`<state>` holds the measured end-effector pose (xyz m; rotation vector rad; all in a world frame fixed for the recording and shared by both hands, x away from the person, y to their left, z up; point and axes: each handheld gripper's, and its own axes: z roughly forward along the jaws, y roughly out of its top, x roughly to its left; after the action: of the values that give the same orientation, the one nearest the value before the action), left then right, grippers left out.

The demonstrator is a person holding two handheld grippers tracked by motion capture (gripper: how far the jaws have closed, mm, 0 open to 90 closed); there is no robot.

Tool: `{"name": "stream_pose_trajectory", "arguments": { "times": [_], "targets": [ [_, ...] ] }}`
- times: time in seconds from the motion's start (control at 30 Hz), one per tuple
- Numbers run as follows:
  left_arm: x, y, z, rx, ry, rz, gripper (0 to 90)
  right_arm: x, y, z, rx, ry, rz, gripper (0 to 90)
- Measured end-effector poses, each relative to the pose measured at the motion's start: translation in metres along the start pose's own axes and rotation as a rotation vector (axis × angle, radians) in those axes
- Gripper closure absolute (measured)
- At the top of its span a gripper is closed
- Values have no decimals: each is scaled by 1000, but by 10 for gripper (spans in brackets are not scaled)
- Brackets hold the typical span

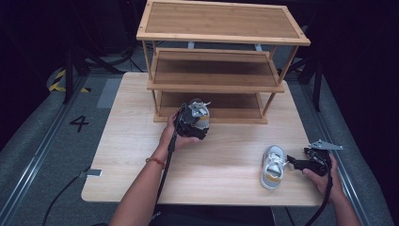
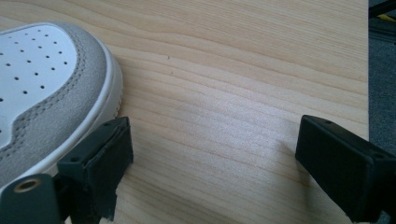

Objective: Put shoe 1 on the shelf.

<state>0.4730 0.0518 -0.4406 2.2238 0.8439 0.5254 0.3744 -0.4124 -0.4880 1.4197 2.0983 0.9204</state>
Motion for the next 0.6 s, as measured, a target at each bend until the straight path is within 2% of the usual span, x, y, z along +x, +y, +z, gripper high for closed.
{"name": "stream_pose_trajectory", "arguments": {
  "times": [0.1, 0.2, 0.27, 0.33, 0.37, 0.43, 0.5, 0.6],
  "targets": [
    [7, -6, 8, -1, 9, -68, 159, 0, 0, 0, 0, 0, 0, 115],
    [11, -12, 21, 4, -25, -149, 158, 0, 0, 0, 0, 0, 0, 115],
    [12, -13, 24, 7, -27, -144, 151, 0, 0, 0, 0, 0, 0, 115],
    [14, -13, 29, -2, -42, -161, 122, 0, 0, 0, 0, 0, 0, 115],
    [16, -12, 29, 0, -48, -156, 114, 0, 0, 0, 0, 0, 0, 115],
    [18, -9, 32, 10, -35, -130, 117, 0, 0, 0, 0, 0, 0, 115],
    [20, -4, 35, 25, -45, -145, 119, 0, 0, 0, -1, -2, 0, 115],
    [23, 2, 41, 39, -33, -120, 122, 0, 0, 0, -1, -3, 0, 115]
  ]
}}
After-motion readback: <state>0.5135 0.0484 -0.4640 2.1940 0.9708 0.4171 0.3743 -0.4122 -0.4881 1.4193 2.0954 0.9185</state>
